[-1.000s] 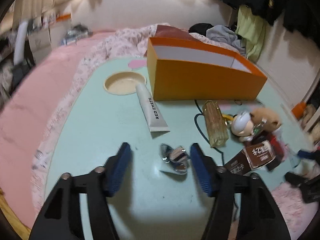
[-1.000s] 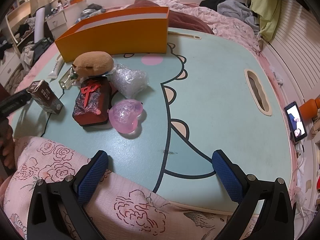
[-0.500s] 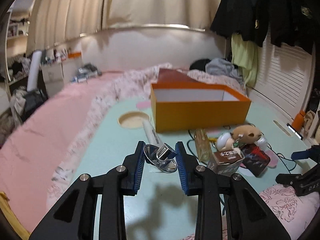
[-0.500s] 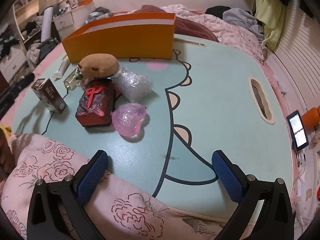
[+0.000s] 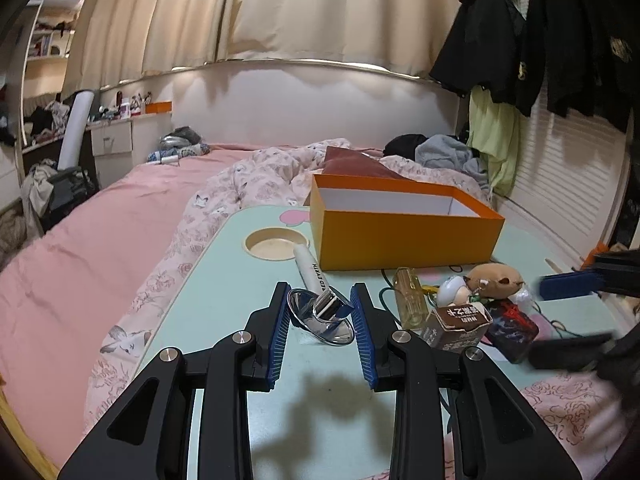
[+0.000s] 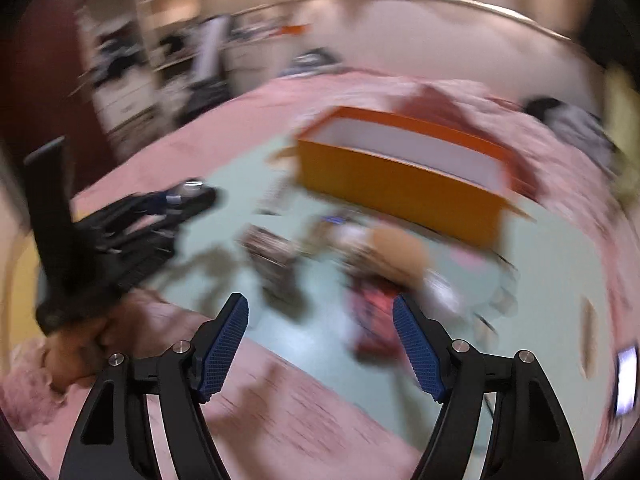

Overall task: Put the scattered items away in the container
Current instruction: 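Grasp the brown carton with the right gripper while the left gripper carries the ring to the box, then drop the ring into the box with the left gripper while the right gripper places the carton inside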

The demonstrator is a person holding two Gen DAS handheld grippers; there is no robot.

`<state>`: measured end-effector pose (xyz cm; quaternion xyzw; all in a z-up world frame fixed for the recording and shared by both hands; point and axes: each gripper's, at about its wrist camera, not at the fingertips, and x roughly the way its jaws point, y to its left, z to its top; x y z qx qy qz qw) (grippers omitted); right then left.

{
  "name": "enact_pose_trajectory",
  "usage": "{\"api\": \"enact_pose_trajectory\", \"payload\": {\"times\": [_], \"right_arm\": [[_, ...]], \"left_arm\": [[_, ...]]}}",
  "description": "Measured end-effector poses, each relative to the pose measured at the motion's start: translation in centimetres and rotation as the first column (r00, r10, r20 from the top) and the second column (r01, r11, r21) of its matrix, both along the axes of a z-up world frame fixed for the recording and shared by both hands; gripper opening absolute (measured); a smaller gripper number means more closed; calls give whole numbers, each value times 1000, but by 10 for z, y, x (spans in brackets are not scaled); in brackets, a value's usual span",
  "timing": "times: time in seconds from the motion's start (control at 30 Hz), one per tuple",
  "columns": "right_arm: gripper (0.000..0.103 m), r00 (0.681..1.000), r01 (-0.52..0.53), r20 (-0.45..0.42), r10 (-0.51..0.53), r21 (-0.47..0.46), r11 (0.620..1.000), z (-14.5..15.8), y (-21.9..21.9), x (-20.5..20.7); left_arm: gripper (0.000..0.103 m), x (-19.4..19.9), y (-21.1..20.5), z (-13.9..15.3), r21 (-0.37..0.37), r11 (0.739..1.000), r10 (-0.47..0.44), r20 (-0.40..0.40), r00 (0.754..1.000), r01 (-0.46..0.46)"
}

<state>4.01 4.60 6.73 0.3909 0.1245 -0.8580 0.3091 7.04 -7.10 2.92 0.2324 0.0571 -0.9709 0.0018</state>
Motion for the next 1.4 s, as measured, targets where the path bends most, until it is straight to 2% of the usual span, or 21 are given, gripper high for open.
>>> {"api": "enact_pose_trajectory", "payload": {"times": [0.1, 0.27, 0.3, 0.33, 0.37, 0.4, 0.43, 0.53, 0.67, 0.87, 0.97, 1.17, 1.33, 1.4], "right_arm": [[75, 996, -62, -56, 69, 116, 991, -9, -38, -13], [73, 990, -141, 46, 135, 151, 978, -29, -66, -34], [67, 989, -148, 48, 142, 160, 976, -32, -68, -33], [46, 988, -151, 62, 142, 176, 973, -37, -71, -33], [34, 987, -150, 78, 138, 182, 972, -41, -70, -34], [24, 987, -145, 97, 129, 178, 973, -44, -69, -34], [18, 985, -140, 119, 122, 158, 978, -48, -66, -34], [18, 985, -100, 145, 91, 55, 993, -48, -47, -32], [18, 994, 6, 109, 1, -63, 998, -40, -17, -25], [18, 991, 130, 33, -126, -164, 978, -25, 19, -8], [18, 986, 169, 35, -165, -240, 956, -13, 33, -15], [18, 982, 185, 5, -189, -253, 950, 5, 47, -27], [18, 977, 196, -27, -212, -279, 940, 29, 61, -54], [18, 971, 212, -42, -234, -292, 933, 42, 68, -75]], "left_arm": [[32, 0, -4, -1, 21, 1000, 1, 0, 1000, -1], [32, 1, -2, -1, 9, 1000, -4, -4, 1000, 4], [32, 1, -2, -1, 8, 1000, -4, -6, 1000, 4], [32, 1, -2, -1, 9, 1000, -5, -6, 1000, 5], [32, 1, -2, -2, 10, 1000, -4, -4, 1000, 4], [32, 1, -2, -2, 12, 1000, -4, -2, 1000, 4], [32, 2, -3, -2, 14, 1000, -4, -3, 1000, 4], [32, 2, -2, -1, 14, 1000, -5, -3, 1000, 5], [32, 2, 0, -1, 1, 1000, -12, 3, 1000, 12], [32, 0, 10, 7, -36, 999, -34, 9, 999, 35], [32, -3, 20, 17, -85, 995, -47, 15, 999, 48], [32, -25, 31, 48, -24, 992, -121, 22, 992, 122], [32, -74, 38, 76, 11, 984, -177, 75, 981, 177], [32, -98, 45, 84, -9, 983, -183, 94, 979, 184]]}}
